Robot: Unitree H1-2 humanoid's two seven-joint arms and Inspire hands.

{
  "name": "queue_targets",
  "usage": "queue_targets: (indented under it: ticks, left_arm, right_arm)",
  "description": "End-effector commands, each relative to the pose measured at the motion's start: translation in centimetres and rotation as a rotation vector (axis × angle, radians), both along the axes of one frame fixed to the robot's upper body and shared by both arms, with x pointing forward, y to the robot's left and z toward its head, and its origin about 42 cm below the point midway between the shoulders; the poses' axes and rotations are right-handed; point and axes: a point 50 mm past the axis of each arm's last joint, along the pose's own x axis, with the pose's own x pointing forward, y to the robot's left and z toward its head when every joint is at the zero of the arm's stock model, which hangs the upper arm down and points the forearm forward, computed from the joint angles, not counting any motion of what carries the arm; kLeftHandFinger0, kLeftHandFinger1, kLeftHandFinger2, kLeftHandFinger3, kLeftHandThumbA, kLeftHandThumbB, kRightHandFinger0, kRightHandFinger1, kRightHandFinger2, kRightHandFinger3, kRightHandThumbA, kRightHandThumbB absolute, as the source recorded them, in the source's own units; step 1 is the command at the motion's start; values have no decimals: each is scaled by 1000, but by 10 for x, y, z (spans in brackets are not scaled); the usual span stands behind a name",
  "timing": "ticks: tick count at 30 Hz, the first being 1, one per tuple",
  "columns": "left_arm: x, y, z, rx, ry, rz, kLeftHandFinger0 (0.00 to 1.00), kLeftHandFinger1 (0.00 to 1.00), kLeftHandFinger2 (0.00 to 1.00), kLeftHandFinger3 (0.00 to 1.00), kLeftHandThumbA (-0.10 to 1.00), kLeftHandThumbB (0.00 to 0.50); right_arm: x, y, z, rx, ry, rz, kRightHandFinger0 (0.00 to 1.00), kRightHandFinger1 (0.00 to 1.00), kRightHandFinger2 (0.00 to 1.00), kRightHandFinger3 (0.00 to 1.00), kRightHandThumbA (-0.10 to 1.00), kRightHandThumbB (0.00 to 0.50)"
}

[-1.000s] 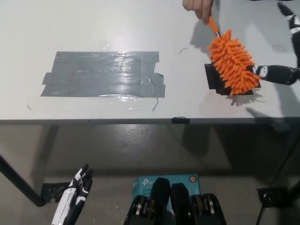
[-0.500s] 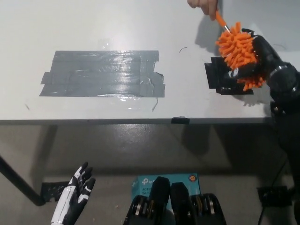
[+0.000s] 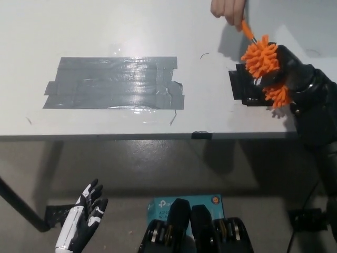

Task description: A person hands an oraange duster to the robot and the robot grabs it with its right hand and places it on the black marked spot infron tof it on the desk

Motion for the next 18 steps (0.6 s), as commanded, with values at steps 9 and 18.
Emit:
queue_targets:
  ticks: [9,18]
  left_arm:
    - [-4,-2,14,-26,-34,-42,1000,1000,1000,1000,721,162]
    - [-2,-11,20,-26,-47,-73,1000,1000,1000,1000,685,174]
  right_arm:
    - [3,-25,23,-107,-167,-72,168,518,659,1000,-100,213]
    - [-13,-17,40,-25,-307,-40,36,306,357,325,-100,211]
